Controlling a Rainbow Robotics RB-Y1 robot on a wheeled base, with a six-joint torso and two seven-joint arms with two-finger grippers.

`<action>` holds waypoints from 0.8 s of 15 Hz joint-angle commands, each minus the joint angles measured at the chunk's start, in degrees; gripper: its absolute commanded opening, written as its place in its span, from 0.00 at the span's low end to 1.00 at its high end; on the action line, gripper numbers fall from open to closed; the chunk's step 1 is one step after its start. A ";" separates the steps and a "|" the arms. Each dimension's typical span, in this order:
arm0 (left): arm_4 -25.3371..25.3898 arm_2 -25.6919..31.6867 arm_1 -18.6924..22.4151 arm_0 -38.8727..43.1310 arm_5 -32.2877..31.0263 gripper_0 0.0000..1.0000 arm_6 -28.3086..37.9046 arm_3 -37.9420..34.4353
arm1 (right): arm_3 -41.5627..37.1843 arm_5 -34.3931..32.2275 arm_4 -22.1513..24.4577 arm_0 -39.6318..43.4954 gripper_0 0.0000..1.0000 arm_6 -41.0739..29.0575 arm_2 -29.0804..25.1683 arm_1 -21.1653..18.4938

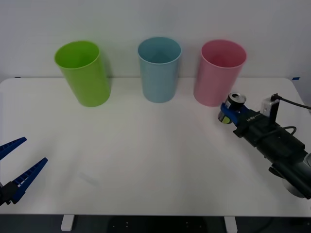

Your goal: Grasp the object on the table and drop it into the matching bin: aluminum can to the light blue bin, PET bottle to the pink bin.

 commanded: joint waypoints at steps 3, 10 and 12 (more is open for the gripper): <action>0.00 0.00 0.00 0.00 0.00 1.00 0.00 0.00 | -6.52 -2.38 0.84 0.40 0.00 -4.69 0.00 -1.10; 0.00 0.00 0.00 0.00 0.00 1.00 0.00 0.00 | -14.16 -2.55 5.76 -2.23 0.00 -17.96 0.26 -2.07; 0.00 0.00 0.00 0.00 0.00 1.00 0.00 0.00 | -14.08 -2.55 8.31 -5.22 0.00 -21.21 0.26 -2.33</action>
